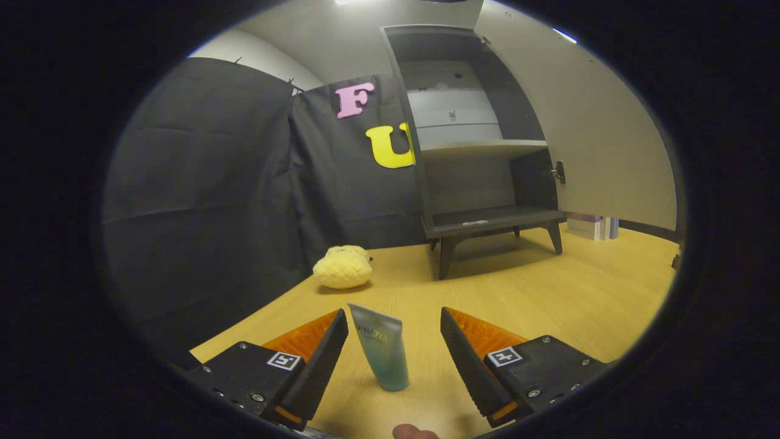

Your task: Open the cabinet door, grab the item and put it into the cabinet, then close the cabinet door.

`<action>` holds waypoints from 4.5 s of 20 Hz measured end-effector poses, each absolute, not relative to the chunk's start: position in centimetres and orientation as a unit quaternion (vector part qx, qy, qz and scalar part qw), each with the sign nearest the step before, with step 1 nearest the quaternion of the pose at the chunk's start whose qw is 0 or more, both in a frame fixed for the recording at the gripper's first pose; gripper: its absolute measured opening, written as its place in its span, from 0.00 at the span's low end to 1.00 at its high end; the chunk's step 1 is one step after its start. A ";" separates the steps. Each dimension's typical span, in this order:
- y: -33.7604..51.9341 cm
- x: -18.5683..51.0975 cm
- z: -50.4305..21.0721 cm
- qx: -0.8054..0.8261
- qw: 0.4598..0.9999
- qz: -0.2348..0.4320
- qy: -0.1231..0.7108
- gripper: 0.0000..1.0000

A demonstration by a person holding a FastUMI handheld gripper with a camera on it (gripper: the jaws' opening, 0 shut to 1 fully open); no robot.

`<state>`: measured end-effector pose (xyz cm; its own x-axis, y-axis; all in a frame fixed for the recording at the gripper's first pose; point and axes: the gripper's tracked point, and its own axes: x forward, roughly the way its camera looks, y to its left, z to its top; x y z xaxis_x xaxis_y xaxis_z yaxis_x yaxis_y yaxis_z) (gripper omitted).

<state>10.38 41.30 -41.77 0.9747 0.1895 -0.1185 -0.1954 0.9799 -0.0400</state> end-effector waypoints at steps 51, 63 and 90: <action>27.3 46.8 -1.6 -0.098 0.993 0.056 -0.021 0.44; 25.6 49.7 -6.4 -0.073 0.996 0.039 0.028 0.46; 25.5 19.1 -3.0 -0.041 0.999 0.034 -0.001 0.93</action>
